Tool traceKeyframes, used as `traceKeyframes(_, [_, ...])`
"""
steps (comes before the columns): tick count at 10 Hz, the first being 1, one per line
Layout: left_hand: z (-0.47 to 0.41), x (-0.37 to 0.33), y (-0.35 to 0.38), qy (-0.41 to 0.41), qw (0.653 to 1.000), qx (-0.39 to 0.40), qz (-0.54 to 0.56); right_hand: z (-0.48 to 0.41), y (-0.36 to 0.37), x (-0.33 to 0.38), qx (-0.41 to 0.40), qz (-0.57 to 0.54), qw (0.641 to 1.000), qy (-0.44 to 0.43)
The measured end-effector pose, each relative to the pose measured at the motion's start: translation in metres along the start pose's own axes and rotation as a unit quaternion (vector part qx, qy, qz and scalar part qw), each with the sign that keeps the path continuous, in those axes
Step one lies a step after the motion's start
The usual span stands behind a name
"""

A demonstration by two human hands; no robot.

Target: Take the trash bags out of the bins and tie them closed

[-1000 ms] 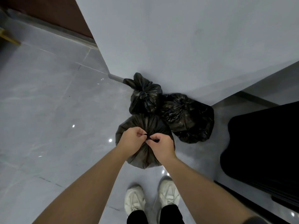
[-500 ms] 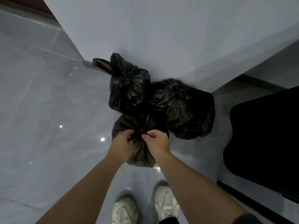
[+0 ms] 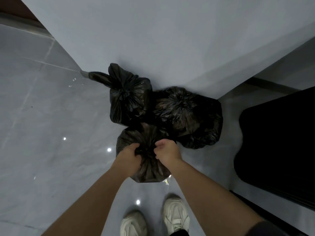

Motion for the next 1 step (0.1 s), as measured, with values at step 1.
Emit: traceKeyframes(1, [0.0186, -0.0277, -0.0263, 0.003, 1.0, -0.012, -0.007, 0.0222, -0.0253, 0.0234, -0.017, 0.031, 0.999, -0.002])
Point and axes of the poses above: each hand's wrist, its own z-axis away from the middle knuckle, its own y-axis out of the palm, x = y × z, the point moved 2 cm from there along -z, towards the middle knuckle, and after that the axes turned 1 degree about x, right-handed, at the moved point
